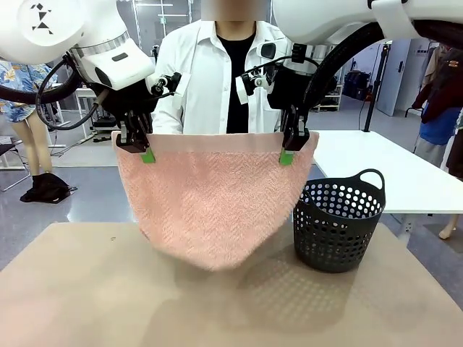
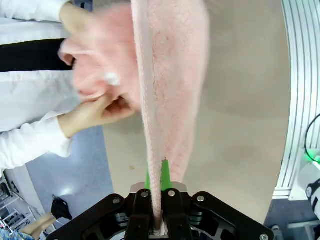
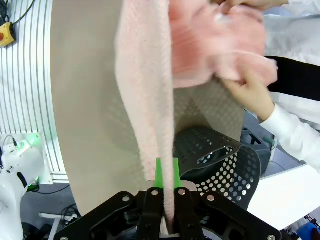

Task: Fold the towel.
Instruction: Release the end of the 100 cm Hotel Towel you were holding and grab the top end of the folded side.

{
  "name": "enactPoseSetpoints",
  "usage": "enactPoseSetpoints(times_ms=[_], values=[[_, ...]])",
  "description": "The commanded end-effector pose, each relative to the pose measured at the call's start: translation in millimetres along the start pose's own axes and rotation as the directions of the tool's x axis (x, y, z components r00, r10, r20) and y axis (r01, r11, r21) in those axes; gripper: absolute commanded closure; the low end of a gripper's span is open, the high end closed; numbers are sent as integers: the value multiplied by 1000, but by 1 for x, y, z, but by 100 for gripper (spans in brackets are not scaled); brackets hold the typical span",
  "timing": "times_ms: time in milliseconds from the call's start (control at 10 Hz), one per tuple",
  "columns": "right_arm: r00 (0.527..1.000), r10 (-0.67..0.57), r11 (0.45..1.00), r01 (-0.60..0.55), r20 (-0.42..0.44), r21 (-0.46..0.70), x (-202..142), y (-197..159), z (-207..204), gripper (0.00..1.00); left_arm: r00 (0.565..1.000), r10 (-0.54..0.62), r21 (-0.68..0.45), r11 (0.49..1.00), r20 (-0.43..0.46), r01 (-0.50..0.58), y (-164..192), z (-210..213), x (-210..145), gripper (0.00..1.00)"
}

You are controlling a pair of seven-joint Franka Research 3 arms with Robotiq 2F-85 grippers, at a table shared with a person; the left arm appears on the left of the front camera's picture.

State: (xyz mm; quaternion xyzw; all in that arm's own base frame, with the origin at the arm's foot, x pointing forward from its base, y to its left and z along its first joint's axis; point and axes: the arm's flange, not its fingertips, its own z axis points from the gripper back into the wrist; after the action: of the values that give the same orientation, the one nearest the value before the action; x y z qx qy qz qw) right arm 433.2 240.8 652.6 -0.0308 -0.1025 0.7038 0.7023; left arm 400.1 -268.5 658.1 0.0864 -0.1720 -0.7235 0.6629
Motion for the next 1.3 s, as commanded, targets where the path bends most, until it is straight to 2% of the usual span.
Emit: enactPoseSetpoints(times_ms=[0,1200], values=[[1000,2,1000,-3,-6,-6,0,1,2,100,1000,-2,0,1000,-1,2,0,0,0,100],[1000,2,1000,-3,-6,-6,0,1,2,100,1000,-2,0,1000,-1,2,0,0,0,100]])
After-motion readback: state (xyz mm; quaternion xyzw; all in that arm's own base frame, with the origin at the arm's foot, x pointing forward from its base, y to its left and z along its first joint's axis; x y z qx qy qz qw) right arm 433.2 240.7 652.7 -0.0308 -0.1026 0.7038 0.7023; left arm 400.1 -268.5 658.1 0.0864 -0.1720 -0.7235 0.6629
